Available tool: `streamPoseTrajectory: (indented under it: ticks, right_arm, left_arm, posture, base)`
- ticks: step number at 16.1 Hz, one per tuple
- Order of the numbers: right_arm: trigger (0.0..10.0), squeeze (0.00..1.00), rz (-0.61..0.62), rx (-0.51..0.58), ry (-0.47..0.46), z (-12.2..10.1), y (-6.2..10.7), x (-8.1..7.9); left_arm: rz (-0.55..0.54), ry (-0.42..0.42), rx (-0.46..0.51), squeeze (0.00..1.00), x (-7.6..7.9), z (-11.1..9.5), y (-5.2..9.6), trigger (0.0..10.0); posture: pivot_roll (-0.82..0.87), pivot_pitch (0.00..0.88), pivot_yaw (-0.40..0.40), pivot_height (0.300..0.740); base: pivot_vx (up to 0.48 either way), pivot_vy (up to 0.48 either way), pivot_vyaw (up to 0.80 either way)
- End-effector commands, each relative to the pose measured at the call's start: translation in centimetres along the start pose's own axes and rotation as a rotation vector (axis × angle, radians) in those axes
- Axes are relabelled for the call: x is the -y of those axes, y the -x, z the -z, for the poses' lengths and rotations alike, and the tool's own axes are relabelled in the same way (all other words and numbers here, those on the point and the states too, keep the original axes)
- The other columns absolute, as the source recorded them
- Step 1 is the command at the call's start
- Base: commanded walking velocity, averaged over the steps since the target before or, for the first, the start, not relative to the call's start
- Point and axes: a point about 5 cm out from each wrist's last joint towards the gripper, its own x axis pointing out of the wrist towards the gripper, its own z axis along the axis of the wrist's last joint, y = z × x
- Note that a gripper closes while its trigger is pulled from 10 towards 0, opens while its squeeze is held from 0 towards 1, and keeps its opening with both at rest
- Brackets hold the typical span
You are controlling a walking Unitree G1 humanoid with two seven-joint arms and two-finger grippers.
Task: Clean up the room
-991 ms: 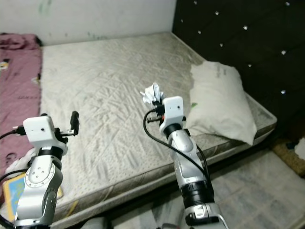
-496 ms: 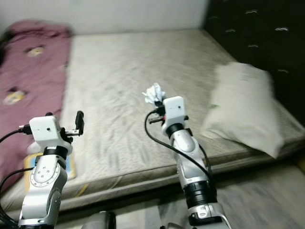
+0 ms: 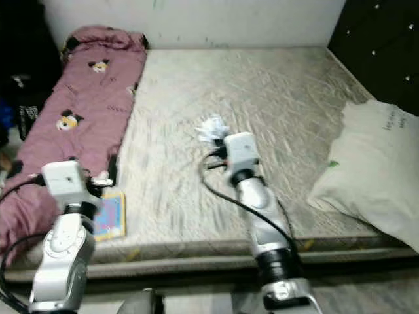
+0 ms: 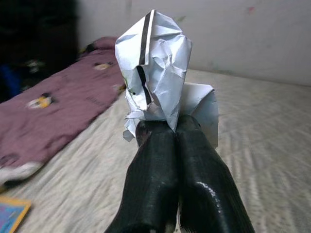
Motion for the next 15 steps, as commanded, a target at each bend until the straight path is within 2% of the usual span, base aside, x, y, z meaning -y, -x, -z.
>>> streamPoseTrajectory:
  ticks: [1,8,10,12,15]
  right_arm:
    - [10.0,0.00,-0.022,0.023,-0.011,-0.52,-0.25,-0.59]
    - [10.0,0.00,-0.041,0.037,0.004,-0.64,-0.36,-0.88]
    - [10.0,0.00,-0.038,0.041,-0.017,-0.67,-0.41,-1.00]
    - [10.0,0.00,-0.055,0.043,0.009,-0.67,-0.39,-1.36]
    - [10.0,0.00,-0.063,0.051,0.005,-0.71,-0.30,-1.49]
  left_arm:
    - [-0.009,-0.007,0.009,0.00,-0.46,-0.34,-0.15,10.0]
    - [-0.025,-0.023,0.024,0.00,-0.61,-0.56,-0.29,10.0]
    - [-0.039,-0.045,0.029,0.00,-0.74,-0.62,-0.22,10.0]
    - [-0.039,-0.037,0.022,0.00,-0.77,-0.60,-0.11,10.0]
    - [-0.022,-0.017,0.016,0.00,-0.60,-0.53,0.03,10.0]
  posture:
    - [-0.02,0.000,-0.015,0.740]
    - [-0.02,0.000,-0.015,0.740]
    - [-0.02,0.000,-0.015,0.740]
    - [-0.01,0.000,-0.016,0.740]
    - [-0.01,0.000,-0.015,0.740]
  base:
    - [0.000,0.480,0.00]
    - [0.000,0.479,0.00]
    - [0.000,0.000,0.00]
    - [0.000,0.000,0.00]
    - [0.000,0.442,0.80]
